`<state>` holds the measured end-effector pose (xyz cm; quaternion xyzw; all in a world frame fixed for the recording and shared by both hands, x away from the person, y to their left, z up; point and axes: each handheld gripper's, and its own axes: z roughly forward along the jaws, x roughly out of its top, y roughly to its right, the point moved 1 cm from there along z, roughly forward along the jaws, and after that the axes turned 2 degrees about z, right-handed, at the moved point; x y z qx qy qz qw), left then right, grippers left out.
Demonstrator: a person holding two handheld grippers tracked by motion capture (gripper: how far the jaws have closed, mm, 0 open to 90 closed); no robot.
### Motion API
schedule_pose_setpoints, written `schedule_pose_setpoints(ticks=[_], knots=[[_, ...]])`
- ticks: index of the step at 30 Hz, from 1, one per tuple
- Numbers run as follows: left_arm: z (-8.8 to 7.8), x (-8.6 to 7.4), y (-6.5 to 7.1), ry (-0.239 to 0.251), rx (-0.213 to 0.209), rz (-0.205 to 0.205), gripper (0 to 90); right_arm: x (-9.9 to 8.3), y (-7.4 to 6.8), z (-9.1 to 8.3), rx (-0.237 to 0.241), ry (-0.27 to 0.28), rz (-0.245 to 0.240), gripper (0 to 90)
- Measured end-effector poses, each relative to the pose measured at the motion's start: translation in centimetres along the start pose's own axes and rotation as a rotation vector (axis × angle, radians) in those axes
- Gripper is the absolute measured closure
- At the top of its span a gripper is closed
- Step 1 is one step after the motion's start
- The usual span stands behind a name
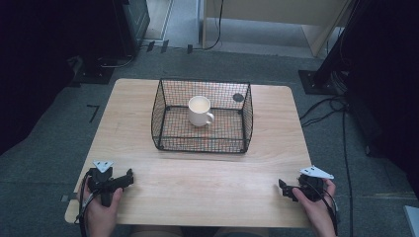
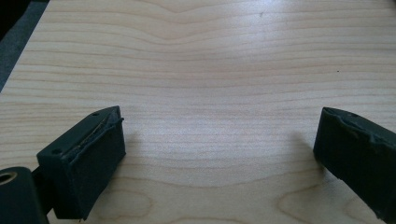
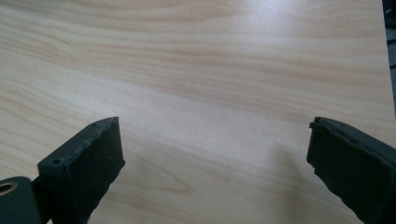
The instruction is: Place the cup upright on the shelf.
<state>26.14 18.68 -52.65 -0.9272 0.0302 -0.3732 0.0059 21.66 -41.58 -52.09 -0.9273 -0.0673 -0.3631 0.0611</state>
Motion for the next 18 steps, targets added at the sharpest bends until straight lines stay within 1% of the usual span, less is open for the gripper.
schedule_pose_setpoints(ticks=[5, 10, 12, 14, 18], knots=[[0.0, 0.0, 0.0, 0.000, 0.000, 0.000, 2.3, -1.1, 0.4, 0.1, -0.016, -0.012, -0.006, 2.3], [0.0, 0.0, 0.0, 0.000, 0.000, 0.000, 2.3, -1.7, 0.9, -0.2, -0.024, 0.013, 0.002, 1.4], [0.0, 0.0, 0.0, 0.000, 0.000, 0.000, 2.3, -2.1, 1.1, -0.2, -0.026, 0.039, 0.007, 0.0], [0.0, 0.0, 0.0, 0.001, 0.000, 0.000, 2.3, -2.2, 1.3, -0.3, -0.032, 0.036, 0.015, 0.0], [0.0, 0.0, 0.0, 0.001, 0.000, 0.000, 2.3, -2.2, 1.5, -0.3, -0.032, 0.036, 0.015, 0.0]])
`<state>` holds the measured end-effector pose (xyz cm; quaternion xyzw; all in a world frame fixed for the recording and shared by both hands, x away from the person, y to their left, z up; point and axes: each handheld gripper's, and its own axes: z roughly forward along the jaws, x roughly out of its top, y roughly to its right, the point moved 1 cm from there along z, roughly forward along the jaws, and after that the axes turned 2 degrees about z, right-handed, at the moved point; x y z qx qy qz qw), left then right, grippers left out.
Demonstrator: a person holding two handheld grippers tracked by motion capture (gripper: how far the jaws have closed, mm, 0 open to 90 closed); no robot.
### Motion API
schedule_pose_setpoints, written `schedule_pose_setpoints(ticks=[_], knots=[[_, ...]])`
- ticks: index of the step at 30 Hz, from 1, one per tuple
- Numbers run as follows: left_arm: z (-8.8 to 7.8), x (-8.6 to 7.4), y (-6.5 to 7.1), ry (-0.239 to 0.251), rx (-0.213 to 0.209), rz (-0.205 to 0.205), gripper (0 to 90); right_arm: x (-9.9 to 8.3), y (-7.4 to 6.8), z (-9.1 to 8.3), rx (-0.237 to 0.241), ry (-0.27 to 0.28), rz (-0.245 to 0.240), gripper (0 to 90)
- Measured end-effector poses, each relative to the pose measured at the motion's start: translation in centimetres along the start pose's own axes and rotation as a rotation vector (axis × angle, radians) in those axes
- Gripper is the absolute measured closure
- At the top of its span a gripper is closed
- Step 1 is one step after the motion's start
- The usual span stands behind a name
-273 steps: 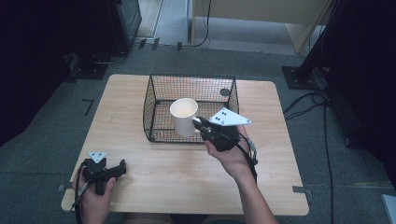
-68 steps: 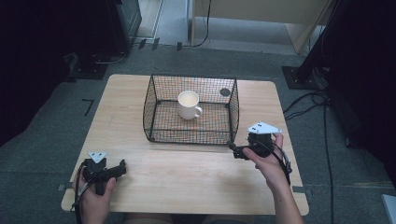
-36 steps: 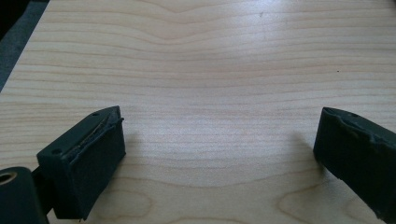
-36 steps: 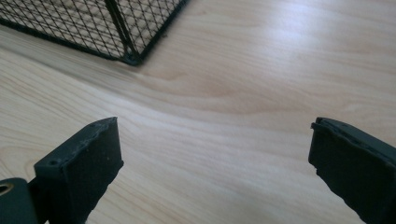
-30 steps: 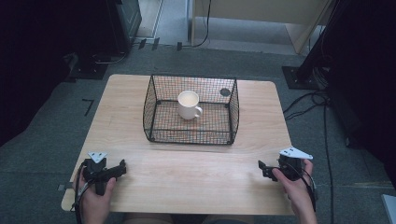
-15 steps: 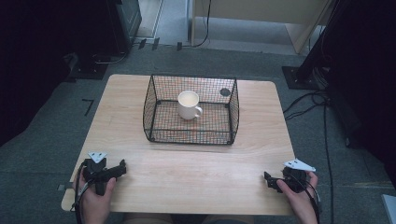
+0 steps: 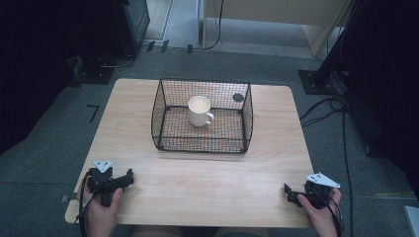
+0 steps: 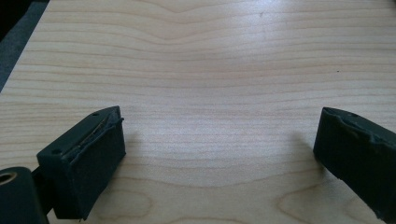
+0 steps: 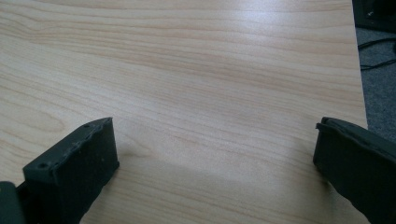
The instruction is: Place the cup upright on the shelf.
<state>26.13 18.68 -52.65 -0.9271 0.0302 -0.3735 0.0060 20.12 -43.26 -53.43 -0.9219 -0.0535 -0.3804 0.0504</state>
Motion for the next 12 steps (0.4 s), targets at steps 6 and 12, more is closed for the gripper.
schedule_pose_setpoints(ticks=[6, 12], knots=[[0.00, 0.00, 0.00, 0.000, 0.000, -0.001, 2.2, 0.01, 0.05, 0.02, -0.003, 0.002, 0.002, 0.0], [0.00, 0.00, -0.01, -0.001, 0.000, -0.001, 2.2, 0.17, 0.07, 0.17, -0.024, 0.003, 0.023, 0.0]])
